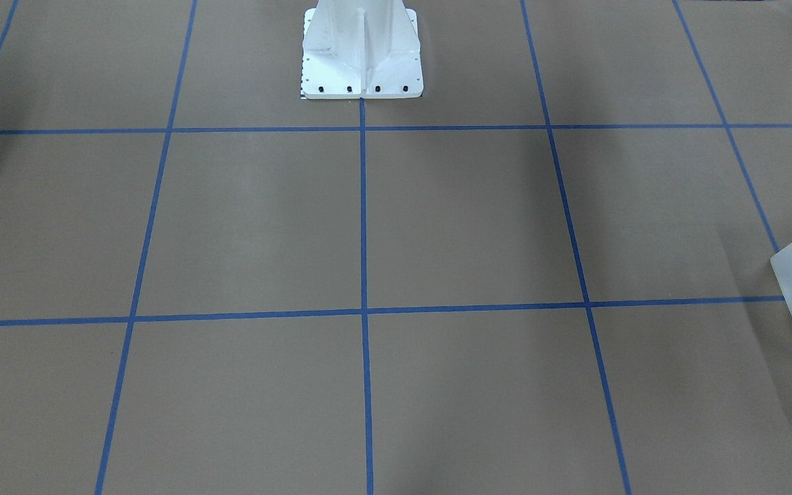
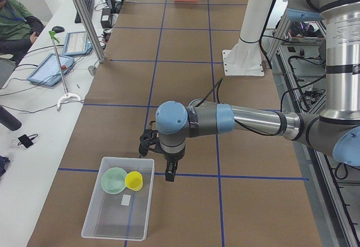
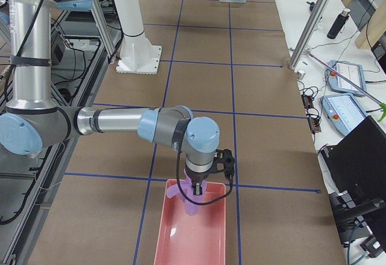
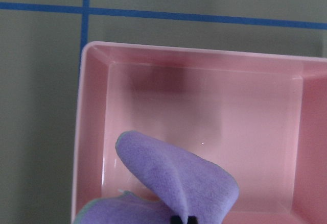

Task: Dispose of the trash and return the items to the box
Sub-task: 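Lower the purple cloth into the pink bin and open the right gripper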

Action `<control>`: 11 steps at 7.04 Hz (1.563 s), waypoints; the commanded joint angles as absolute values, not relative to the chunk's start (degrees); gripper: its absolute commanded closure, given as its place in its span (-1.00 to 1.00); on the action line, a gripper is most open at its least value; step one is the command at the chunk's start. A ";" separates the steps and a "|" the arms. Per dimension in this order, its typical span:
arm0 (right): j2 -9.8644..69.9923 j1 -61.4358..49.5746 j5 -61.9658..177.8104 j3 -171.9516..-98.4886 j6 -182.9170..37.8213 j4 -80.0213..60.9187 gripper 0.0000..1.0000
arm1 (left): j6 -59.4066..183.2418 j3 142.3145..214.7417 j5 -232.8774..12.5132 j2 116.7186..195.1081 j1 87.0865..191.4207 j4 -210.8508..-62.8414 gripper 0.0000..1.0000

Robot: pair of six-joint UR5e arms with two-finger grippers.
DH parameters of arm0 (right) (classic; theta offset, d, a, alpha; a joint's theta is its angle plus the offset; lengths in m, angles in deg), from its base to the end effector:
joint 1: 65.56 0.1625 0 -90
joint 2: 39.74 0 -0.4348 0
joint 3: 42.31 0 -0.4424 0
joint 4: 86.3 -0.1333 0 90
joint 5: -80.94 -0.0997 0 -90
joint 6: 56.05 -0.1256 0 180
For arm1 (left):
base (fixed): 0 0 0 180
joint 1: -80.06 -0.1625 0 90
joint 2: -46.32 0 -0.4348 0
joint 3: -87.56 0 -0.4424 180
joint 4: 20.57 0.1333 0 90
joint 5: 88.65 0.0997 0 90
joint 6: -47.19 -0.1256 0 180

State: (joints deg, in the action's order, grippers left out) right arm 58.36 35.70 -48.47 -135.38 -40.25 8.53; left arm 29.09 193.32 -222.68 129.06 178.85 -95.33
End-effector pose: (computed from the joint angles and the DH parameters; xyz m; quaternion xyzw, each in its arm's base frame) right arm 0.1426 -0.4417 0.7444 -0.0001 -0.3455 -0.0082 0.9384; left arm -0.1174 -0.4584 0.6298 0.0340 0.3766 0.0531 0.9242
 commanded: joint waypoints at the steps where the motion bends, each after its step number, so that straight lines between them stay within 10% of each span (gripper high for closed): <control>1: 58.43 33.94 -48.52 -126.80 -50.64 -6.36 1.00 | 28.99 193.38 -222.68 129.11 178.85 -95.36 -0.98; 2: 58.34 33.23 -48.52 -124.95 -51.21 -6.93 1.00 | 28.99 193.38 -222.68 129.03 178.76 -95.36 -0.98; 3: 58.52 33.05 -48.87 -124.58 -51.13 -8.59 0.46 | 28.99 193.29 -222.68 129.02 178.85 -95.71 -0.98; 4: 58.69 32.01 -48.70 -124.58 -50.08 -11.91 -0.99 | 28.99 193.29 -222.68 128.59 178.85 -96.32 -0.98; 11: 56.30 29.01 -50.09 -153.23 -49.81 22.78 -1.00 | 28.99 193.12 -222.68 128.15 178.85 -96.77 -0.98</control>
